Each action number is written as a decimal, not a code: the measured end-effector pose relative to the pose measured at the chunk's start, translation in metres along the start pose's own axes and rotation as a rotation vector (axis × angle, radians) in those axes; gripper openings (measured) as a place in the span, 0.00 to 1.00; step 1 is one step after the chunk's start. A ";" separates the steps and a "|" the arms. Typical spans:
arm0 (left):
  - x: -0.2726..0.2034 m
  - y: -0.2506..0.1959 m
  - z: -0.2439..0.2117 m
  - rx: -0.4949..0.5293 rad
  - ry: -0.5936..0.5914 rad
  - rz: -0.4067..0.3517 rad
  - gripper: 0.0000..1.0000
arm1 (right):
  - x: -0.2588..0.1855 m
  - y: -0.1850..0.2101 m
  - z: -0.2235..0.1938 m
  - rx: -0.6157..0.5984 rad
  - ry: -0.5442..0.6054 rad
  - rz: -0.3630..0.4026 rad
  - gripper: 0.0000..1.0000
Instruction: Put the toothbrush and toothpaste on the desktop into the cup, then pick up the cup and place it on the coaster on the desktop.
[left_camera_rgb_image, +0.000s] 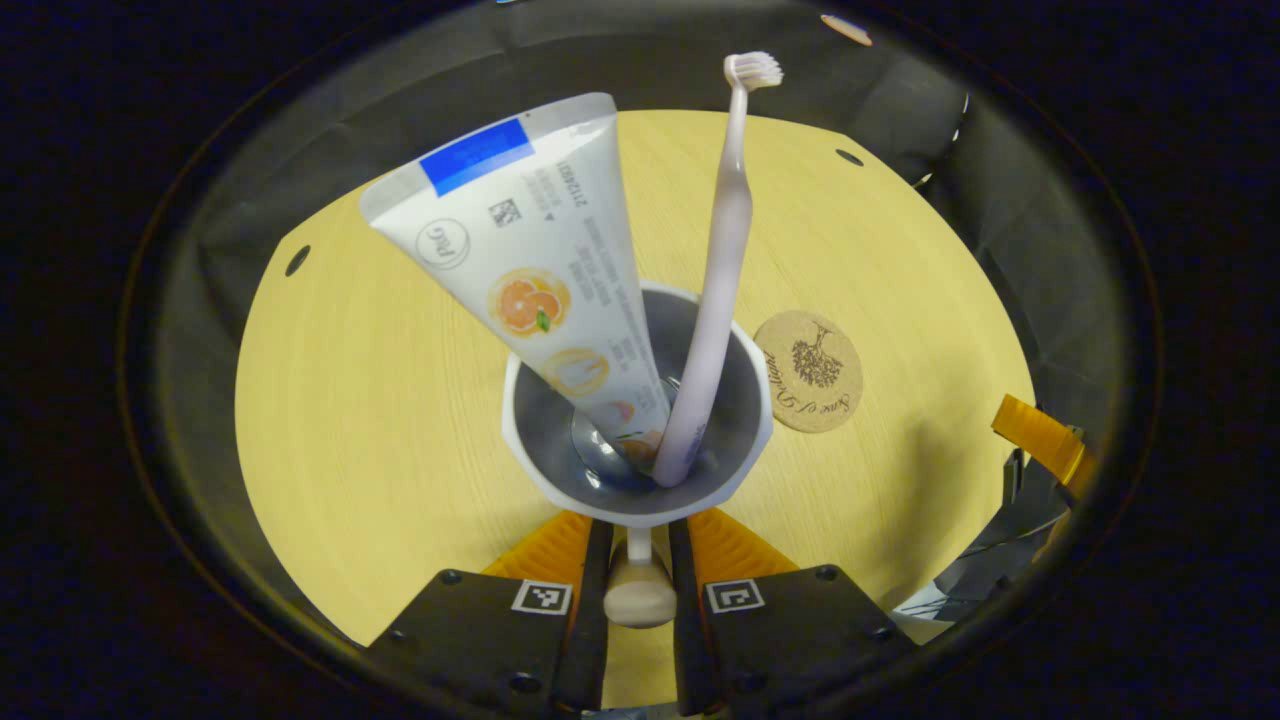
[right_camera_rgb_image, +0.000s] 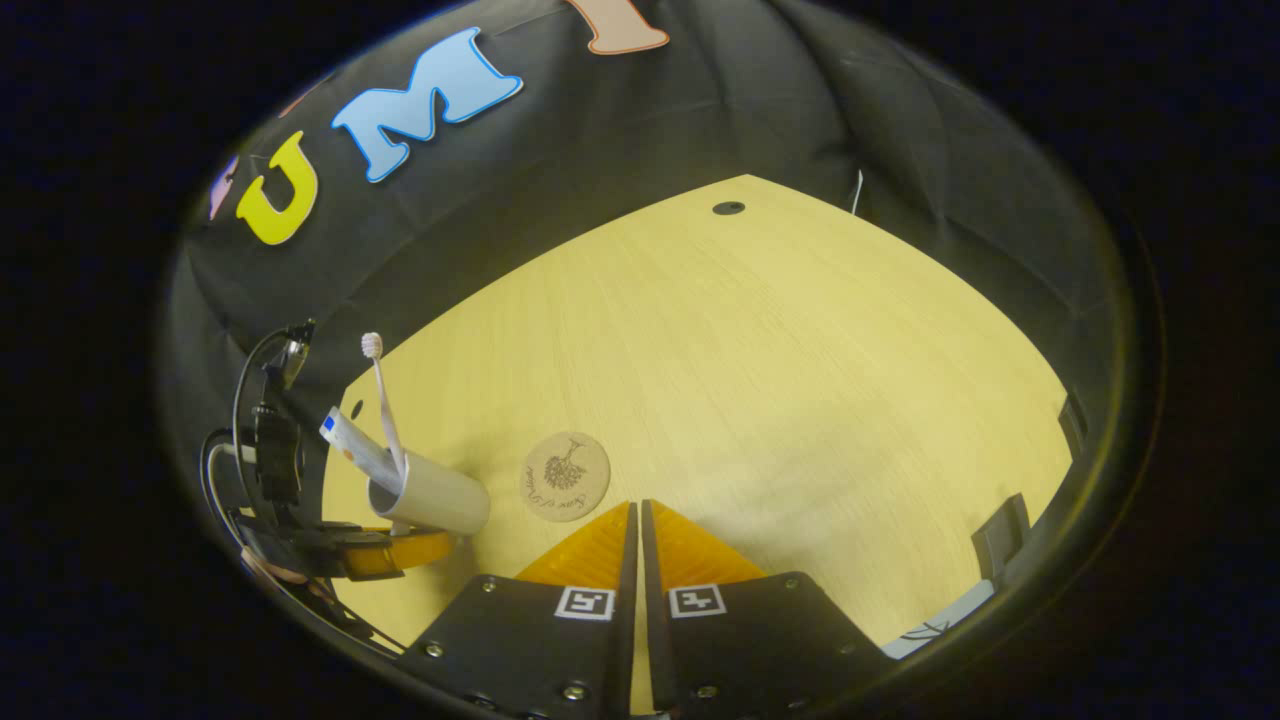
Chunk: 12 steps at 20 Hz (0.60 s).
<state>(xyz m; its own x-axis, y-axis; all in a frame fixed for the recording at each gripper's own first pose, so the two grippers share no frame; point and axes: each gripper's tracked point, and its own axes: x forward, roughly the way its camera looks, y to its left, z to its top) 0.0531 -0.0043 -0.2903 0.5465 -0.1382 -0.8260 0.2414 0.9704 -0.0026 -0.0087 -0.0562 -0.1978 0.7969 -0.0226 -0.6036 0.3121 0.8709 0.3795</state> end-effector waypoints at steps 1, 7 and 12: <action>0.000 0.001 0.001 0.004 -0.006 -0.001 0.36 | 0.000 0.000 0.000 0.000 0.001 0.000 0.06; -0.004 -0.011 0.007 0.016 -0.072 -0.027 0.34 | 0.000 -0.003 0.000 0.008 0.007 -0.005 0.06; -0.013 -0.028 0.022 0.092 -0.100 -0.028 0.34 | -0.003 -0.005 -0.001 0.022 0.008 -0.015 0.06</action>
<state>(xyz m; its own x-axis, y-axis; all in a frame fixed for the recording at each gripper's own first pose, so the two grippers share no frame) 0.0565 -0.0342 -0.2669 0.6144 -0.1883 -0.7662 0.3279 0.9442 0.0309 -0.0135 -0.0599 -0.1990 0.7878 -0.0317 -0.6151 0.3353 0.8598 0.3852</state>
